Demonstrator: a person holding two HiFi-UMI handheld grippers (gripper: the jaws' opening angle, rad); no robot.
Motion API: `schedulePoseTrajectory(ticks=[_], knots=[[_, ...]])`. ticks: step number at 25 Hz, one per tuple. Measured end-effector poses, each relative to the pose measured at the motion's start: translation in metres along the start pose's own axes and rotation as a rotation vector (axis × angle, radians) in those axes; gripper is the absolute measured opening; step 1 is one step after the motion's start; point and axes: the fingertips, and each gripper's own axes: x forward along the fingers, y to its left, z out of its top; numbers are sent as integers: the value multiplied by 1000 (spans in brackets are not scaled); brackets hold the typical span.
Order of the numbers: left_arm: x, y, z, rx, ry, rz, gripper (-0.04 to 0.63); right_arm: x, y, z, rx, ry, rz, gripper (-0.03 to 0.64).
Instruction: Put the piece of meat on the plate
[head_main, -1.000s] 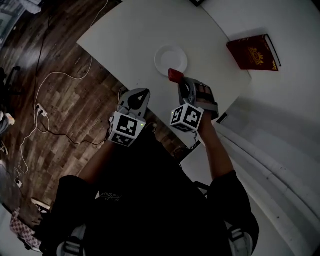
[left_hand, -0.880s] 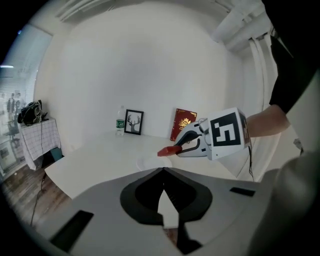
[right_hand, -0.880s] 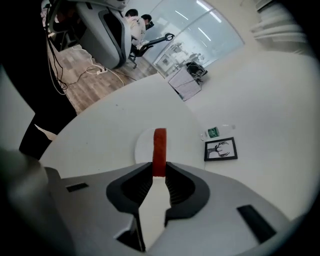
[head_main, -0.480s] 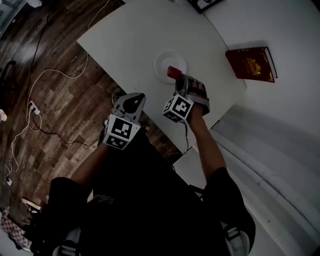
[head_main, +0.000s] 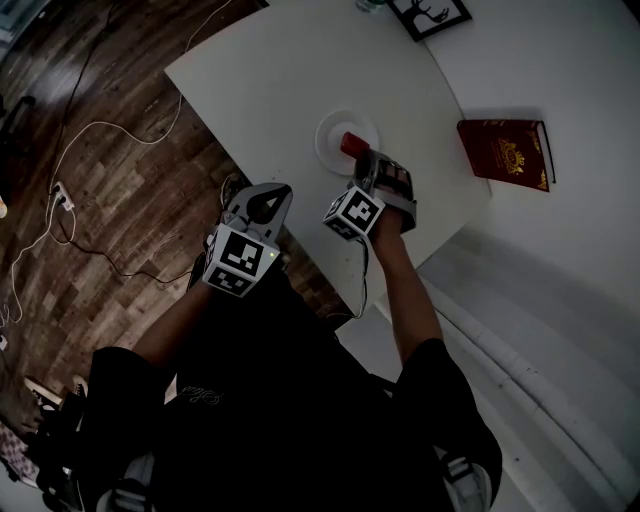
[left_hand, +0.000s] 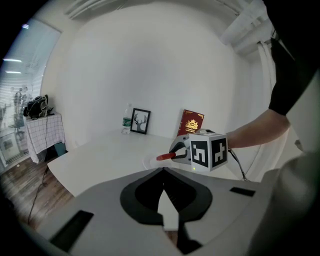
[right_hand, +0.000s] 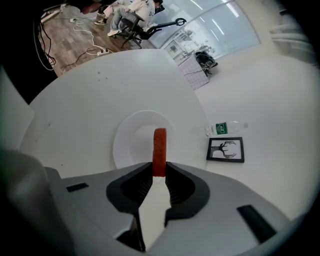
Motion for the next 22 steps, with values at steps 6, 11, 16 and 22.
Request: schedulePoseTrajectory(ticks=[6,11,16,22], knots=[[-3,7,-5,-24,12,49,3,12,-4,0,-54,13,-33,94],[-11,9,-13,-42,20,81,3,16,0,1,-70,25,-19,94],[-15,15,-18,-60,33,111,3,18,-4,9,-88,17,-38,94],[-18,17,-21,-65,45,119,3,15,-8,18,-127,8,-29,95]])
